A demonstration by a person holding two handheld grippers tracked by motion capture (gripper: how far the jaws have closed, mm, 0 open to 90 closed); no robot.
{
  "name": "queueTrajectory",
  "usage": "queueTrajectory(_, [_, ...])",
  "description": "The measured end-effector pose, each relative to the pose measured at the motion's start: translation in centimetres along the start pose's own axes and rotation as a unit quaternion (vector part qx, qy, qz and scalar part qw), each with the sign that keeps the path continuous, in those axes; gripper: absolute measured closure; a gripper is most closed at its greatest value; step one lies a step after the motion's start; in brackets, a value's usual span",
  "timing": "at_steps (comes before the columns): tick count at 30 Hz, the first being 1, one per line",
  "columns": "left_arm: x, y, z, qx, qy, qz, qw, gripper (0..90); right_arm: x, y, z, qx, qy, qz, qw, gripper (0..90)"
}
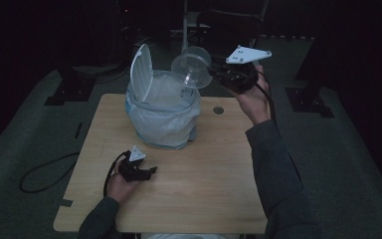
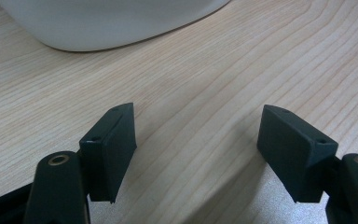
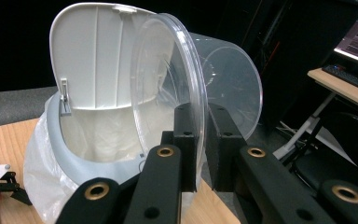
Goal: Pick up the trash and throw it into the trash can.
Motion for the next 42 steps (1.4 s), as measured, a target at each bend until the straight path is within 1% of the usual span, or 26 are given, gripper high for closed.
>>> queueTrajectory(3, [0.0, 0.0, 0.0, 0.000, 0.000, 0.000, 1.0000, 28.8, 0.2, 0.2, -0.2, 0.000, 0.003, 0.000, 1.0000, 83.3])
queueTrajectory(4, [0.0, 0.0, 0.0, 0.000, 0.000, 0.000, 1.0000, 28.8, 0.6, 0.5, -0.3, -0.004, 0.005, -0.003, 1.0000, 83.3])
queueTrajectory(15, [0.0, 0.0, 0.0, 0.000, 0.000, 0.000, 1.0000, 28.8, 1.7, 1.8, -0.6, -0.009, 0.010, -0.005, 0.9999, 83.3])
queueTrajectory(20, [0.0, 0.0, 0.0, 0.000, -0.001, 0.000, 1.0000, 28.8, 2.6, 2.1, -0.8, -0.011, 0.013, -0.008, 0.9998, 83.3])
queueTrajectory(29, [0.0, 0.0, 0.0, 0.000, 0.000, 0.000, 1.0000, 28.8, 4.2, 2.4, -1.3, -0.009, 0.022, -0.008, 0.9997, 83.3])
queueTrajectory(42, [0.0, 0.0, 0.0, -0.001, 0.000, 0.000, 1.0000, 28.7, 6.2, 2.2, -2.0, -0.001, 0.032, -0.014, 0.9994, 83.3])
Point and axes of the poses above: each handheld gripper's, and its own axes: x roughly forward along the jaws, y roughly out of its top, z roughly to its right, the point moved 5 cm from there along x, roughly forward along the jaws
